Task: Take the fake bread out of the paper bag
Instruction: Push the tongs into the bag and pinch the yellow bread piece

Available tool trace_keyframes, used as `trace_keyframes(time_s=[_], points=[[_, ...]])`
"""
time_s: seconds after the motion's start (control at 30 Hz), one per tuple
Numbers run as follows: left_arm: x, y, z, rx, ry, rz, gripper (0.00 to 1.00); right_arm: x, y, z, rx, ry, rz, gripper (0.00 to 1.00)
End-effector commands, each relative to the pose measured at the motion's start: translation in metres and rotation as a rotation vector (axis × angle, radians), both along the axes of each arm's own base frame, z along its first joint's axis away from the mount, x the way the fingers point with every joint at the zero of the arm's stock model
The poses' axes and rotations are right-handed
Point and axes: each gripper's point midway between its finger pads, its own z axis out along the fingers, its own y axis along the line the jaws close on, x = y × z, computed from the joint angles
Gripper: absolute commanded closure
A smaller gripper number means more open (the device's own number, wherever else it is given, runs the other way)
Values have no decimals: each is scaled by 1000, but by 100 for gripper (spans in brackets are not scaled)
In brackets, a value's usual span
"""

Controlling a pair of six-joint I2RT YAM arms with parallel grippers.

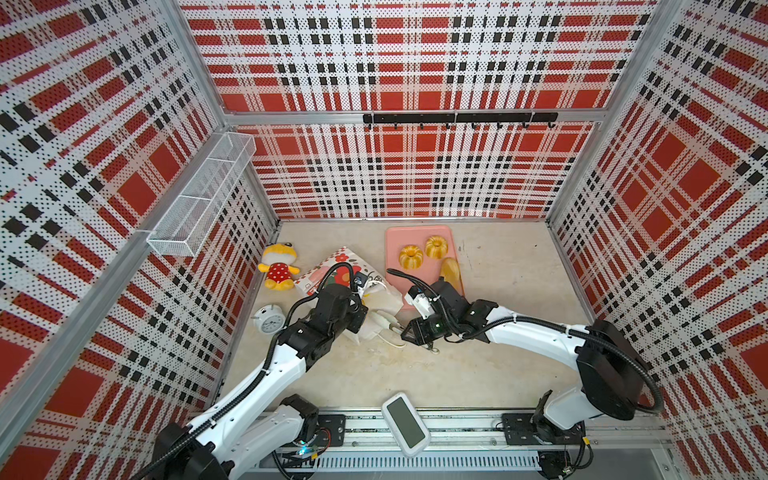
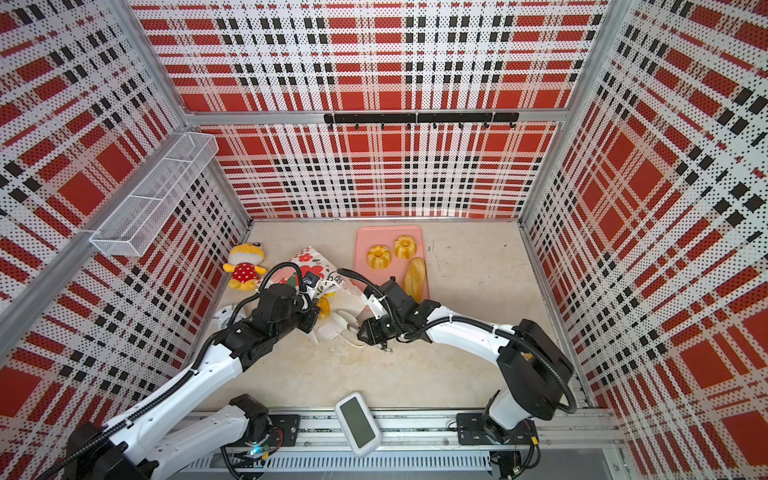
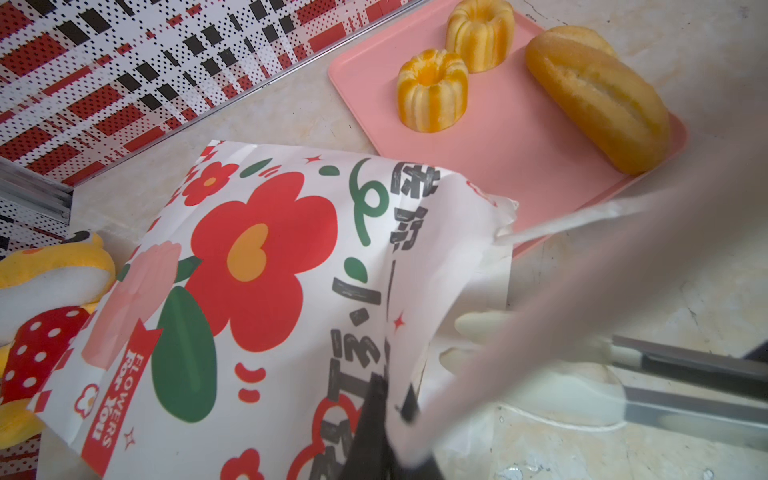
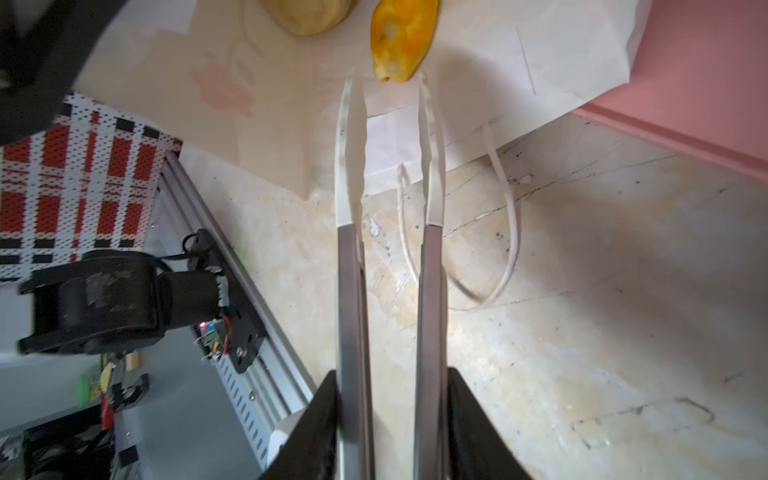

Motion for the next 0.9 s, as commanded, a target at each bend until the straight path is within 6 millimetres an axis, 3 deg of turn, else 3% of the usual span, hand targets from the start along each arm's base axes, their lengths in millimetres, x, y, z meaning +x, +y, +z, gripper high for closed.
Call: trace_keyframes(time_s=[0.0, 0.4, 0.7, 0.87], points=[[-1, -2, 0, -11, -9, -2, 100, 37, 22, 32, 87, -154, -72, 60], [-4, -7, -5, 11, 9, -29, 100, 69, 52, 27, 58, -212, -65, 54], [-7, -11, -6, 30, 9, -47, 100, 94, 58, 19, -41, -229, -34, 51], [-7, -11, -7, 30, 9, -48, 100, 100, 59, 4, -101, -191, -36, 51]])
